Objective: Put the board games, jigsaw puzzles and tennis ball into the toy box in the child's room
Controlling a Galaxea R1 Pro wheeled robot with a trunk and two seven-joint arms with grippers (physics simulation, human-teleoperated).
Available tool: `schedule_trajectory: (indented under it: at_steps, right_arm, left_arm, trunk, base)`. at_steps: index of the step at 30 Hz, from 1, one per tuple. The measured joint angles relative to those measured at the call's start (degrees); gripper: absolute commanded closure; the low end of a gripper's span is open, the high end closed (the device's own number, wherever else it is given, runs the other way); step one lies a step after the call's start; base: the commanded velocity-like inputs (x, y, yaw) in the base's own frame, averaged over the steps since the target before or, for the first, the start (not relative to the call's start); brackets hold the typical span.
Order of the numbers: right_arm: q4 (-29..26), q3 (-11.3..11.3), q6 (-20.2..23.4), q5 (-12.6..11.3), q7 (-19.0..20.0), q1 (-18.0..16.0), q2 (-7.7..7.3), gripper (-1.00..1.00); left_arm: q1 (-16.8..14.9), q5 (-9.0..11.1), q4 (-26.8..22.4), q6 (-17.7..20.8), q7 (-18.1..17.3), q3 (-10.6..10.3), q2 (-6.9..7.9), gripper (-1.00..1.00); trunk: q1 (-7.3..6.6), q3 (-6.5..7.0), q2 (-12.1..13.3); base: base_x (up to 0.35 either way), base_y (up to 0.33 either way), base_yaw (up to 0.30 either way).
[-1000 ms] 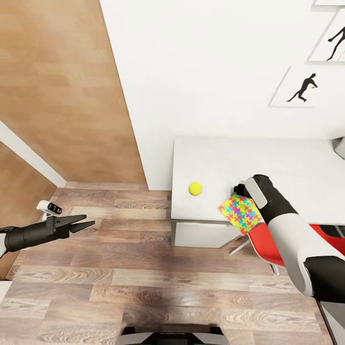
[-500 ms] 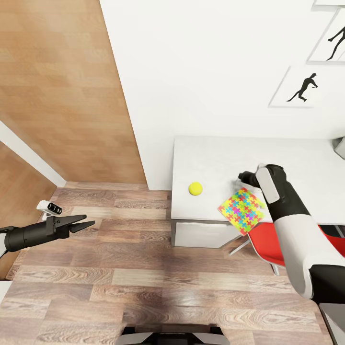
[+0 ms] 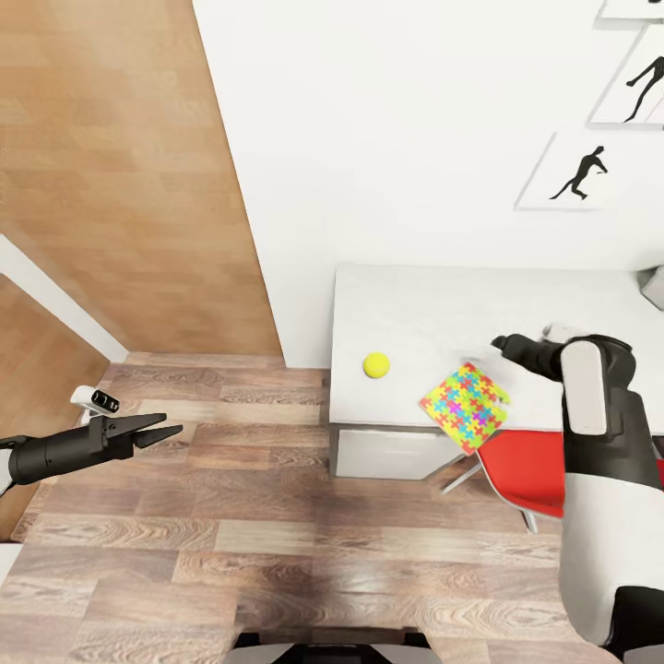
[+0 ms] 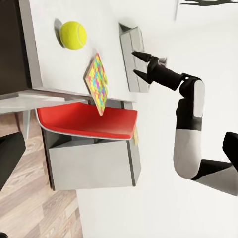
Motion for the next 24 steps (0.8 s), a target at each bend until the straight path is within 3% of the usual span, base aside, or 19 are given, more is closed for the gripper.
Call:
schedule_trajectory:
  at_steps: [3,6,8,11,14,18,24]
  right_arm:
    - [-3.37,-1.73,0.02,-4.9,0.75,4.84,-0.07,-1.0]
    - [-6.77,-4.19,0.01,-11.56,1.13,9.96,-0.04,-1.0]
    - [-7.75,-5.65,0.01,-14.47,1.21,12.25,-0.02,-1.0]
    - [-8.87,-8.44,0.01,-20.84,1.62,17.47,0.01,-1.0]
    - [-9.25,-9.47,0.0,-25.97,3.47,21.41,0.13,-1.0]
    - [-9.39,-9.79,-0.01,-28.51,9.13,24.84,0.51,-1.0]
    - [-9.43,-9.86,-0.02,-29.17,17.94,29.3,0.82,-1.0]
  left_arm:
    - [0.0,-0.01,0.0,0.0,0.0,0.0,0.0,-1.0]
    - [0.0,-0.01,0.02,0.01,0.0,0.0,0.0,-1.0]
    - [0.0,-0.02,0.04,0.0,0.0,0.0,0.0,-1.0]
    - [-0.01,-0.02,0.04,-0.01,0.01,0.0,-0.01,-1.0]
    - [-0.01,0.02,0.08,0.01,-0.01,0.0,0.0,-1.0]
    - [-0.01,0.01,0.09,0.0,-0.01,-0.01,0.0,-1.0]
    - [-0.01,0.01,0.08,0.0,-0.01,-0.01,0.0,-1.0]
  trunk:
    - [0.0,0.27,0.0]
    - [0.01,0.55,0.0]
    - [0.02,0.74,0.0]
    - [0.02,1.02,0.01]
    - [0.01,1.31,-0.01]
    - [0.0,1.69,0.0]
    - [0.0,2.26,0.0]
  base:
    - [-0.014,0.0,0.0]
    - [-0.102,0.0,0.0]
    - [-0.178,0.0,0.0]
    - [-0.193,0.0,0.0]
    - [-0.085,0.0,0.0]
    - [-0.026,0.0,0.0]
    - [-0.007,0.0,0.0]
